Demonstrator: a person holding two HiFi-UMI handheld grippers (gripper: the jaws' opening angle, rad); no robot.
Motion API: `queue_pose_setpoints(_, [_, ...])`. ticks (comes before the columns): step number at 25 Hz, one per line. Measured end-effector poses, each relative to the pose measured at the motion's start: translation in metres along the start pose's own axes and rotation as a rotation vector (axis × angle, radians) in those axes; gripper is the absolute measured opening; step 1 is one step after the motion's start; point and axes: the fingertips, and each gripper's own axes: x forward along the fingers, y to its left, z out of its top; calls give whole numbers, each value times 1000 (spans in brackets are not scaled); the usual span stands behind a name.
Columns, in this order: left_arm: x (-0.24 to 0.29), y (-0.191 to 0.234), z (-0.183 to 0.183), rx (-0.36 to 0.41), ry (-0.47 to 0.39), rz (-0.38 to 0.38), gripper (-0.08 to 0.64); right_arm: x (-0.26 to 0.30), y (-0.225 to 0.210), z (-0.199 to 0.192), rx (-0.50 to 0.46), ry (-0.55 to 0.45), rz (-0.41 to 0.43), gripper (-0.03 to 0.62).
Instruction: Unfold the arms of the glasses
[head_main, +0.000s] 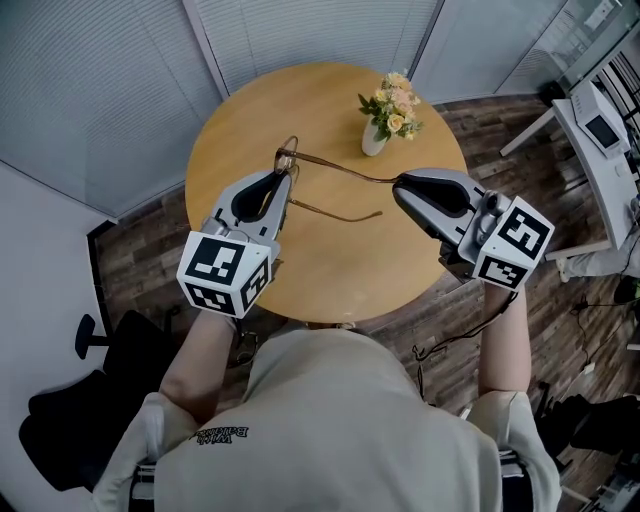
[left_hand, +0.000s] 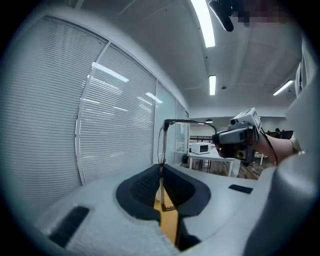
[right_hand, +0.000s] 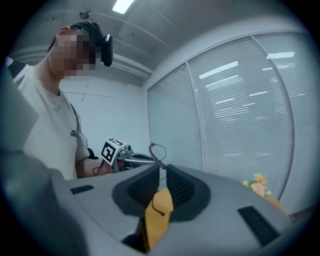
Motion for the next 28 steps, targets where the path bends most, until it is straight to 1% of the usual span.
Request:
queue_pose_setpoints(4, [-2,10,3,5,-10,36,35,-2,-11,-5,71,-41,-47,54])
queue_pose_setpoints(7, [-1,17,7,-1,-18,50,35,-4,-20,-9,86,-31,-91,54])
queue_pose_setpoints(9, [-2,21,10,-10,-24,56,35,-5,-27,-9,51,-4,-141,53])
queue_pose_setpoints(11, [-2,24,14,-22,-33,62,35,-6,-32,-3,18,-5,-192,53])
queue_pose_setpoints(14, [-1,30,23,-16,-47,77,35,-11,-38,15,-19,-52,-268,52])
queue_pose_setpoints(17, [0,40,33,-10,-67,115,35,-16,-42,30,-64,-89,-342,52])
queue_pose_setpoints(20, [-3,49,46,3,-94,148,35,-20,-39,46,-74,-139,-379,52])
queue_pose_setpoints(24, [-8,55,63,23,-126,168,35,-29,-33,62,-107,-192,-440,52])
queue_pose_setpoints(28, [-17,54,78,65,-165,181,35,-36,-29,76,-135,-246,-495,52])
